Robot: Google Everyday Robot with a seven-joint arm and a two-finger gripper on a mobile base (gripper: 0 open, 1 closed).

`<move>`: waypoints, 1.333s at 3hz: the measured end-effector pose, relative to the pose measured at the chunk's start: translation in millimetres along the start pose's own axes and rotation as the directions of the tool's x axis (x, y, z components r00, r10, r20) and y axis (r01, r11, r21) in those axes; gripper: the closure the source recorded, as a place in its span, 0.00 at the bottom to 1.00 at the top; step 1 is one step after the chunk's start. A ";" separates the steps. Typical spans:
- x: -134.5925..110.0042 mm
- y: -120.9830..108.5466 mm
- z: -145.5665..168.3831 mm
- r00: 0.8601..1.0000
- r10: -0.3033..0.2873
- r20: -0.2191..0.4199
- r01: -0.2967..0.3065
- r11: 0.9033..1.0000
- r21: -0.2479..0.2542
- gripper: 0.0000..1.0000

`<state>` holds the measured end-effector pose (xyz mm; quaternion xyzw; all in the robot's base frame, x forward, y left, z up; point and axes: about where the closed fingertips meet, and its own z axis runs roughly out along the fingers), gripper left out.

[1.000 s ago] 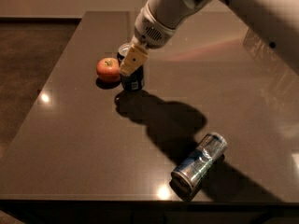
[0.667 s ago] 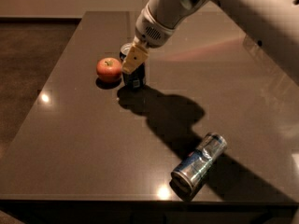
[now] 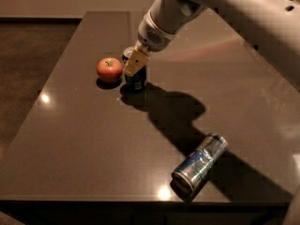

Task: Move pepsi can near apple

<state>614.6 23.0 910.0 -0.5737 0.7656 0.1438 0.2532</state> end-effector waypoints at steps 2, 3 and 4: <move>3.6 2.6 4.9 1.000 0.010 0.004 -0.010 1.000 -0.027 0.04; 3.3 3.2 5.9 1.000 0.009 0.004 -0.009 1.000 -0.029 0.00; 3.3 3.2 5.9 1.000 0.009 0.004 -0.009 1.000 -0.029 0.00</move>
Offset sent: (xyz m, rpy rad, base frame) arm -0.0017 -0.0012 -0.0047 0.0121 0.0222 0.0038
